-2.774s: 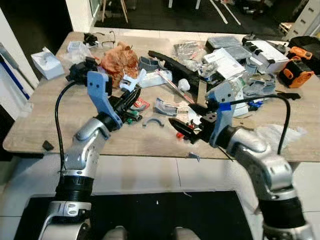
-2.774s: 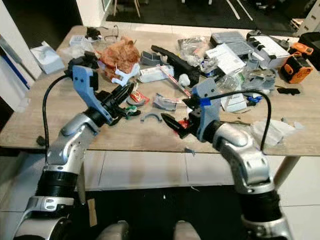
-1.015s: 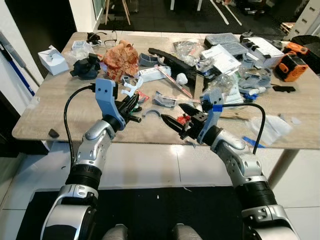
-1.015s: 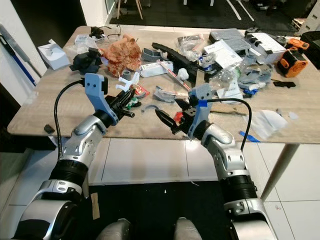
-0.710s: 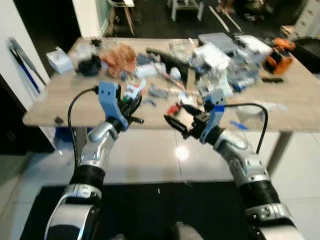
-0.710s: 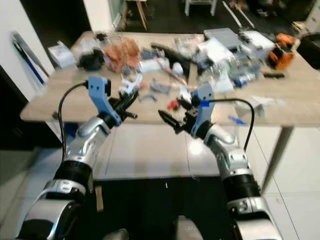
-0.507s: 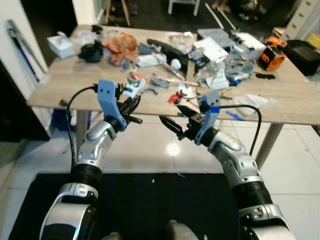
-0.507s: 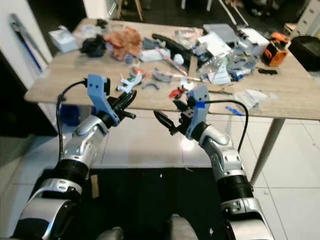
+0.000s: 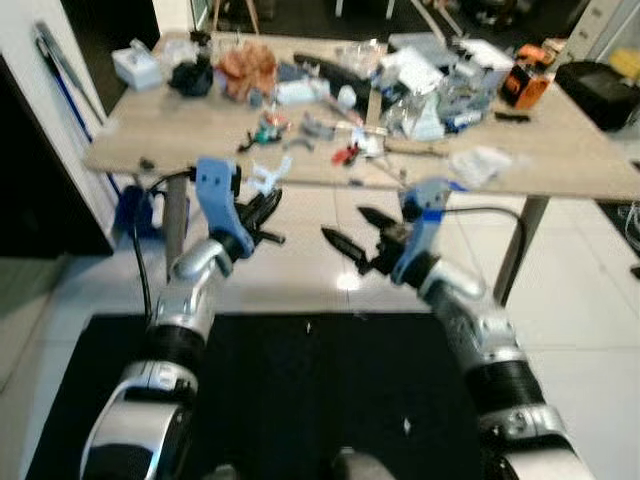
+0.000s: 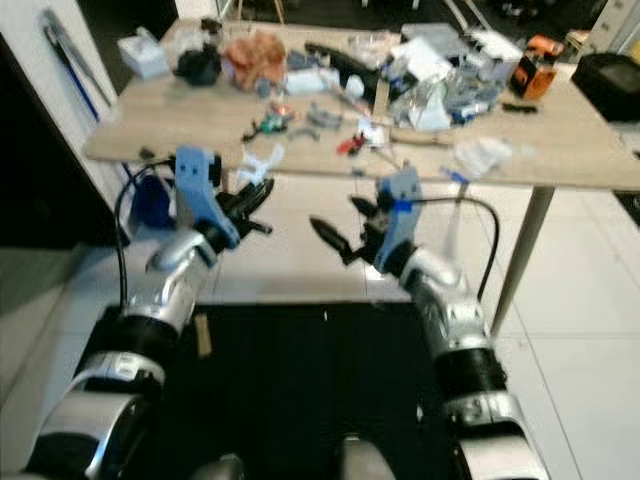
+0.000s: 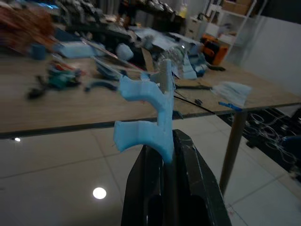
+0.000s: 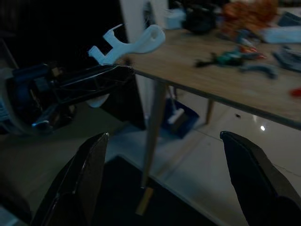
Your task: Picking trash to rubbish bin
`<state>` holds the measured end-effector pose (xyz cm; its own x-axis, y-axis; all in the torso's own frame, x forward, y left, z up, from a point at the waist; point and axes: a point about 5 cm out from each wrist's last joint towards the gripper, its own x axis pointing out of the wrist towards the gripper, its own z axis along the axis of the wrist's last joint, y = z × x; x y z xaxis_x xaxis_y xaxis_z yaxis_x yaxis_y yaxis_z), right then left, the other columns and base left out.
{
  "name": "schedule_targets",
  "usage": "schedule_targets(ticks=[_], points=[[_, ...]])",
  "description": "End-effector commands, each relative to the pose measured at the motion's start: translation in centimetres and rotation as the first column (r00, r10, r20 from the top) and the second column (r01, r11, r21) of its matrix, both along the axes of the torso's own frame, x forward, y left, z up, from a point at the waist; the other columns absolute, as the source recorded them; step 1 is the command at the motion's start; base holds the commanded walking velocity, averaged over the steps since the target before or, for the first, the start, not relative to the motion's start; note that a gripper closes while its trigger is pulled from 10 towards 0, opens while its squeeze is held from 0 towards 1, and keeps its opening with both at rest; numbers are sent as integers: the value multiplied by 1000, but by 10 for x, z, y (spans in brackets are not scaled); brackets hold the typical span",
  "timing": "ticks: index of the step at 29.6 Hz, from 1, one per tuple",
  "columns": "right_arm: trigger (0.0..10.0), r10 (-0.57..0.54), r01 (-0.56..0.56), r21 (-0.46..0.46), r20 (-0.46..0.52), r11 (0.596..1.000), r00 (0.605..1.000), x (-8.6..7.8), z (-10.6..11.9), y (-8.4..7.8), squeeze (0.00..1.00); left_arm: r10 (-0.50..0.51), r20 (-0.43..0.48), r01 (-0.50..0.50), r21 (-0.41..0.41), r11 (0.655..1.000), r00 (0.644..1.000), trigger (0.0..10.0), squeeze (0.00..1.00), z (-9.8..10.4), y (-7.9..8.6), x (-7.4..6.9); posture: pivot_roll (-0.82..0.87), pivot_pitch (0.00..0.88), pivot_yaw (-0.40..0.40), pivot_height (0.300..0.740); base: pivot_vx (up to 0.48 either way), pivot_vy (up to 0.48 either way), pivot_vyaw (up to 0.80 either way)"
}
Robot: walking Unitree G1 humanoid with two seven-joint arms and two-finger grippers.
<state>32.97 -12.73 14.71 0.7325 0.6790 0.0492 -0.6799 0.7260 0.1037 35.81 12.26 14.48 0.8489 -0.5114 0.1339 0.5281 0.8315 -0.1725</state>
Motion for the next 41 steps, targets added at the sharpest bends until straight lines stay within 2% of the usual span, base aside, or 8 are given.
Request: schedule_targets(ticks=[1,41], points=[[10000,-7,7,-12,-4,1000,1000,1,0,-3,0,0,7,0,7,1000,1000,10000,0,1,0,0,-84,0,-21,740,0,0,-800],[10000,-1,1,-4,-22,1000,1000,2,1,-2,0,-7,4,7,-1,1000,1000,10000,0,1,1,1,-85,0,-21,740,0,0,-800]])
